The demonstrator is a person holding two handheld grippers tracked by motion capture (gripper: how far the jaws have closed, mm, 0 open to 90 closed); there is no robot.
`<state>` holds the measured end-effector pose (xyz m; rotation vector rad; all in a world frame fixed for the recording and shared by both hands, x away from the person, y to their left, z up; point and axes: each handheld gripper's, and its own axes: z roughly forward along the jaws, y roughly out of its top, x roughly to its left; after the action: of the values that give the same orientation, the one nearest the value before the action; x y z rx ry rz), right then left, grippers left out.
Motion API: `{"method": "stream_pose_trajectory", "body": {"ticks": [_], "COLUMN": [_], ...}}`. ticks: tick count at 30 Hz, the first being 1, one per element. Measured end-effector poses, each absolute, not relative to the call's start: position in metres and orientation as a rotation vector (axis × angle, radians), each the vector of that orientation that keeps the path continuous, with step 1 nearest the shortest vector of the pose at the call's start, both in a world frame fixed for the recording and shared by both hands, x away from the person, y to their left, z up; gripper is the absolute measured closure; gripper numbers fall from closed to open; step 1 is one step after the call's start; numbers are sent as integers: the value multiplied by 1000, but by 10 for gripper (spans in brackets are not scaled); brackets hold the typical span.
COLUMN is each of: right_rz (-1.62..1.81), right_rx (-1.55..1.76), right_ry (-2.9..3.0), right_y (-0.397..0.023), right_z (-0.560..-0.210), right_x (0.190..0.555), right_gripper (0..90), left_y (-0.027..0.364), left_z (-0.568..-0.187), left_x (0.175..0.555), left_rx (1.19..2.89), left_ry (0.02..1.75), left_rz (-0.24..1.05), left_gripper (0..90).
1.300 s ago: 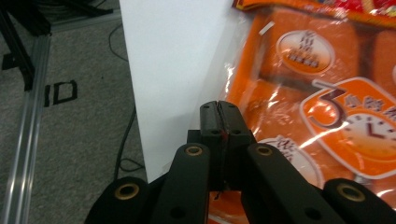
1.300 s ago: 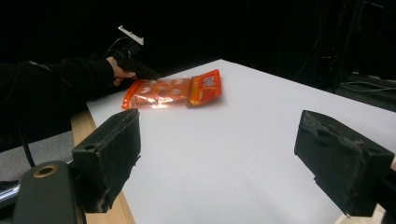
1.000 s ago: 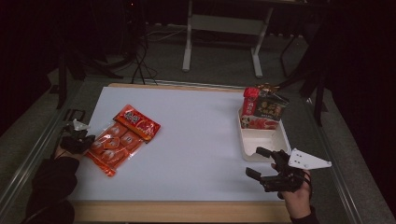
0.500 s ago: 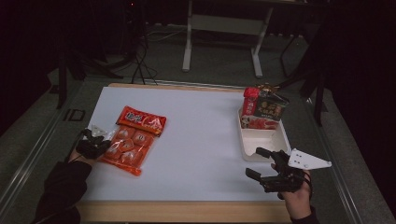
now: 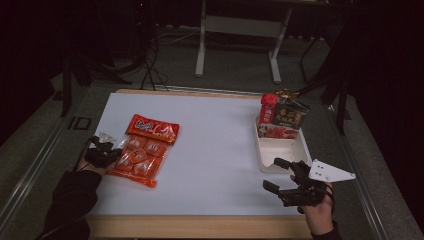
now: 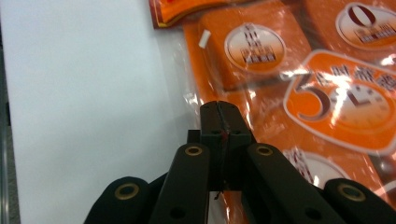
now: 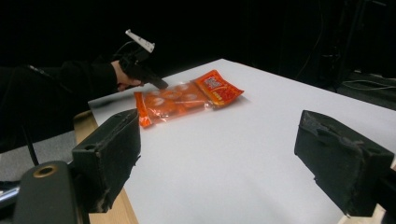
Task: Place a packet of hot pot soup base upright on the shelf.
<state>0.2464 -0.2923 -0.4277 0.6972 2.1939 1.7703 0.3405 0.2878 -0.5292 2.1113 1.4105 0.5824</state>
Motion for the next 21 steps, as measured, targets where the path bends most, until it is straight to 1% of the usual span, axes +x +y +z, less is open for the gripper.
{"method": "stream_pose_trajectory", "body": {"ticks": [6,10,18,21], "right_rz": [1779,1783,1784,1782], "right_rx": [697,700,701,698], "right_ry": [2202,2199,2199,2202], "right_y": [-291,-292,-293,-292], "right_z": [-429,-429,-429,-429], "right_x": [247,247,247,247], "right_gripper": [146,146,146,146], "left_y": [281,279,266,251], "left_z": [-529,-531,-530,-530], "left_x": [355,361,360,354], "left_rx": [2120,2091,2103,2107], "left_ry": [1414,1425,1389,1341], "left_rz": [610,603,579,562], "left_gripper": [899,900,900,900]}}
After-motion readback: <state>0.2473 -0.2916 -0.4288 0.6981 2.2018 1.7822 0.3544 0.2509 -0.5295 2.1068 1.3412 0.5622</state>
